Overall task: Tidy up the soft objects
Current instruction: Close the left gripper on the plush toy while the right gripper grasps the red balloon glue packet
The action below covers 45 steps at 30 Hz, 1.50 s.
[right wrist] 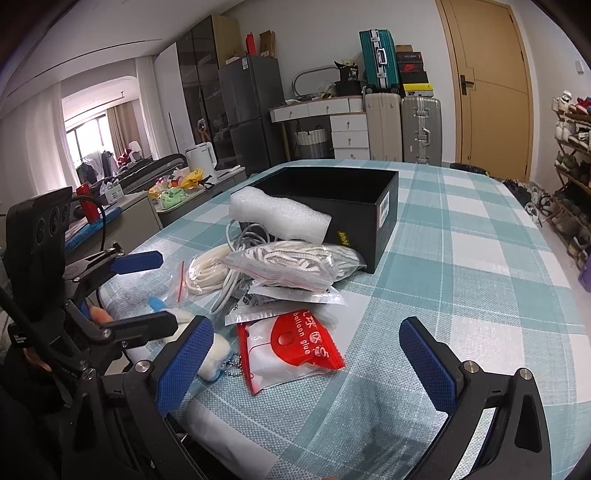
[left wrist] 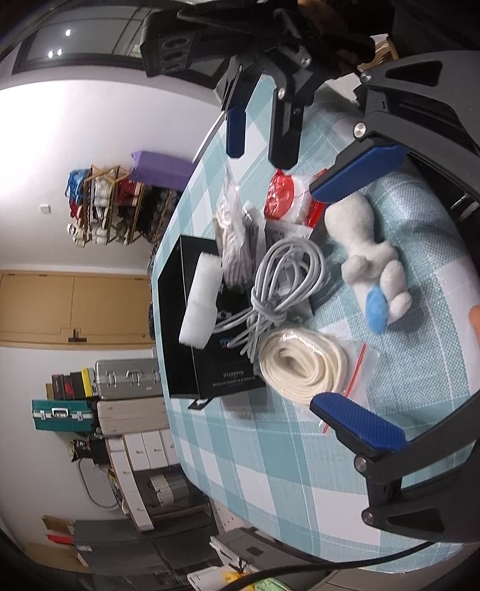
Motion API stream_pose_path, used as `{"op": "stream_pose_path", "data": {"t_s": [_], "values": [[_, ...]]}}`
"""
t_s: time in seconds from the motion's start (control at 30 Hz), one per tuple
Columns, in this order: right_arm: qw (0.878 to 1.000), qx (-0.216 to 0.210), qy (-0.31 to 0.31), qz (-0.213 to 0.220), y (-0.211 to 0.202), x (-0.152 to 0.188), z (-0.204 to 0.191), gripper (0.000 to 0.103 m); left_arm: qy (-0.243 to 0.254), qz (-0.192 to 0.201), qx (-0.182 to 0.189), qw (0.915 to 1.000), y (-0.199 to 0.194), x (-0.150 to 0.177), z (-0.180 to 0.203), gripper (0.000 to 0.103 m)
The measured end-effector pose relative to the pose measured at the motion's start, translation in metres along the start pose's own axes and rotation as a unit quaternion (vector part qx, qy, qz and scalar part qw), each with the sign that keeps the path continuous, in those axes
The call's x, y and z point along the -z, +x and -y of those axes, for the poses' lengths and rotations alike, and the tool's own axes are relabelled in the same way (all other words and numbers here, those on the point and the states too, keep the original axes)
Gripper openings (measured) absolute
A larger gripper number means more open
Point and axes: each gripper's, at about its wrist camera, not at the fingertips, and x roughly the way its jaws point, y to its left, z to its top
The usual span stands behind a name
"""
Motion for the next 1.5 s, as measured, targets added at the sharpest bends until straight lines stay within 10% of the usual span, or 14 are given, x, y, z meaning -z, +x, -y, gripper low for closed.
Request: {"op": "stream_pose_path", "data": {"t_s": [0.57,1.13,1.5], "values": [[0.998,0.024,-0.037,-0.035,0.016,0.009,-0.009,0.102,0.016,-0.013,0.017,0.9996,0.004,0.01,-0.004,0.102],[0.998,0.02,-0.04,-0.037,0.019,0.012,-0.009,0.101,0.047,-0.047,0.067,0.9955,0.01,0.021,0.006,0.047],[0.997,0.007,-0.051,-0.05,0.027,0.014,-0.016,0.083,0.034,-0.038,0.092,0.9944,0.002,0.018,0.0,0.033]]}}
